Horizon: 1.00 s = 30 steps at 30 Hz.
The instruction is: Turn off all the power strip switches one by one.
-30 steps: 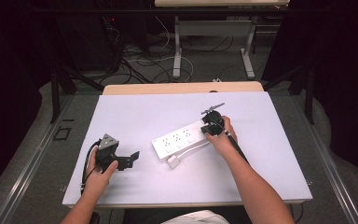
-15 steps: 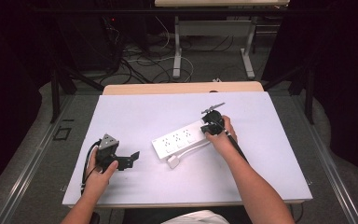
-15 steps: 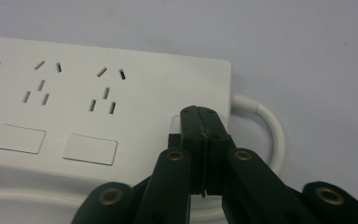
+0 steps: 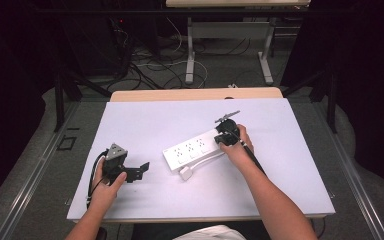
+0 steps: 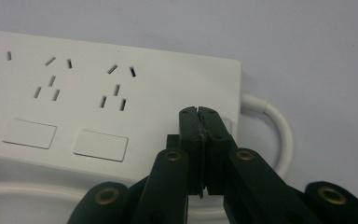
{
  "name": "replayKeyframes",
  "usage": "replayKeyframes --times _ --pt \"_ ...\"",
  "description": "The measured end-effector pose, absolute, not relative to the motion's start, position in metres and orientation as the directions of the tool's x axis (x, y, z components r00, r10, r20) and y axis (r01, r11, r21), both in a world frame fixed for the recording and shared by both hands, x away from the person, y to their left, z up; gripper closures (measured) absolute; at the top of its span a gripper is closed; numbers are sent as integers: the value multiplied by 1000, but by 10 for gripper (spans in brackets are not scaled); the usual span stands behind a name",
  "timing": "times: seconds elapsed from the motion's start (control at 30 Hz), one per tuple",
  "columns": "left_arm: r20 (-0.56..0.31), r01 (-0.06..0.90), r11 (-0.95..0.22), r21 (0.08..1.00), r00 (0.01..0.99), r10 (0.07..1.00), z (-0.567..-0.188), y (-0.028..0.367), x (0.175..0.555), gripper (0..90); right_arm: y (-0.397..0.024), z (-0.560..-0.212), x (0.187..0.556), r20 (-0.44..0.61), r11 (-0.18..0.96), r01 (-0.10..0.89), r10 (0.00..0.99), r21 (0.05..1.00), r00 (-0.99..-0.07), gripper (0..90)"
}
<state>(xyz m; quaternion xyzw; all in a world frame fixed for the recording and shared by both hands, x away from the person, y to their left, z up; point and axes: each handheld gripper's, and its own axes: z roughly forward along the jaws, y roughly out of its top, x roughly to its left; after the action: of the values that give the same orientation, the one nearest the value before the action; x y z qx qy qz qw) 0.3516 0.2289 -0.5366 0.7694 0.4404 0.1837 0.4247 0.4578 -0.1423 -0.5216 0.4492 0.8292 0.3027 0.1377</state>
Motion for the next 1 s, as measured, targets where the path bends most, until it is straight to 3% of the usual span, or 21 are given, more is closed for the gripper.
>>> replayKeyframes --times 1.0 --pt "-91 525 -251 813 541 836 -537 229 351 4 -120 -518 442 32 483 597 760 640 -649 889"
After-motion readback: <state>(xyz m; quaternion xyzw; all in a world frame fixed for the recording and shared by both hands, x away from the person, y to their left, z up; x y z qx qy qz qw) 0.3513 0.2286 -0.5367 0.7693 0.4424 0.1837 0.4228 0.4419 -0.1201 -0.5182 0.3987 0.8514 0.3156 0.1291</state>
